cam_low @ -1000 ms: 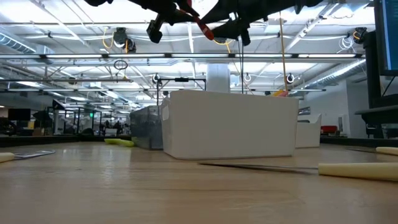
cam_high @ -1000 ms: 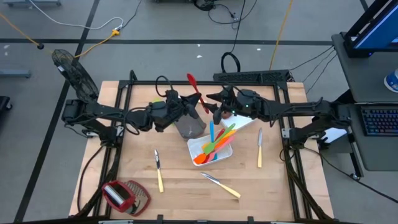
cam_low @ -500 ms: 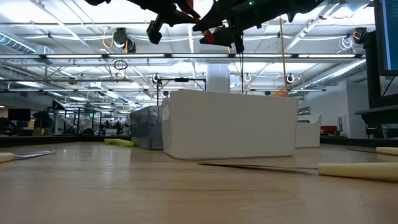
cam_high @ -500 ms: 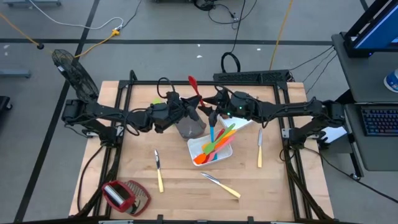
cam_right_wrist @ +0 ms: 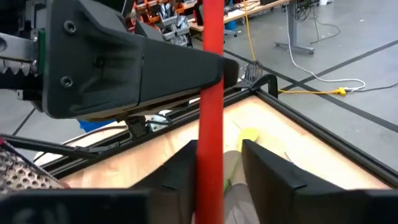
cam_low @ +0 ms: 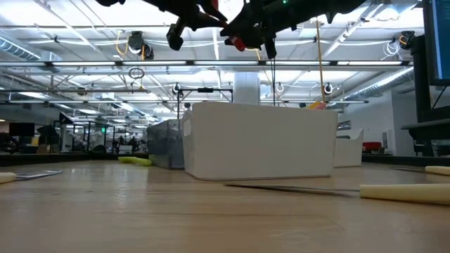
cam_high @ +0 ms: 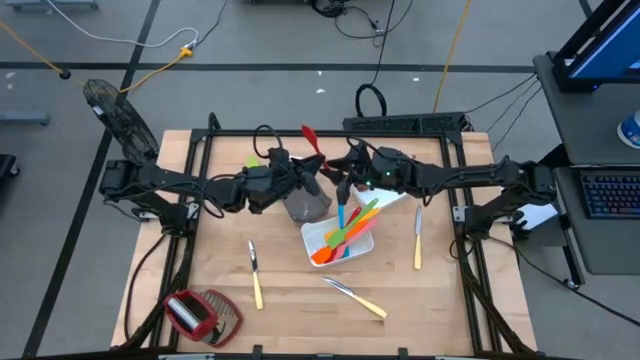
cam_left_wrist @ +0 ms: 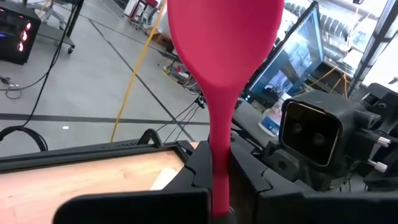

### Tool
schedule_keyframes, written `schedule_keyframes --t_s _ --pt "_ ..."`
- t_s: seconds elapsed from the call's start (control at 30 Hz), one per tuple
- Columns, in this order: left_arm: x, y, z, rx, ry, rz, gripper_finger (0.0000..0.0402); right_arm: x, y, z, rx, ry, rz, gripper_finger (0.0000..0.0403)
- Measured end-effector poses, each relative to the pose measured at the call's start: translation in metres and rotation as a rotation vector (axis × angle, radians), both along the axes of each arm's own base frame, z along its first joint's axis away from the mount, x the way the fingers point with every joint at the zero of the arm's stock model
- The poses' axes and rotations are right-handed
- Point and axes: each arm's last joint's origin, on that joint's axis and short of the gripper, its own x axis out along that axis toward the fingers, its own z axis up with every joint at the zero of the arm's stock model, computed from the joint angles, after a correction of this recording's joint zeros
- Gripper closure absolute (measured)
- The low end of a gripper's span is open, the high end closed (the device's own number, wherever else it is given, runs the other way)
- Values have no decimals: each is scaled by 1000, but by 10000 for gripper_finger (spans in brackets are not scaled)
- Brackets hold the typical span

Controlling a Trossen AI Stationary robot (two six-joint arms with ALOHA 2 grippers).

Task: Pick & Place Kitchen Items
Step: Put the red spoon into the top white bin

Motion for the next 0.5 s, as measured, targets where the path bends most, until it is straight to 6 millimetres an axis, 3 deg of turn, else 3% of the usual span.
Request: schedule_keyframes --t_s 0.2,0.5 --pt "0 0 -1 1 13 -26 377 -1 -2 -2 4 28 21 368" --pt "1 0 -6 -26 50 -89 345 -3 -8 -4 -21 55 44 369"
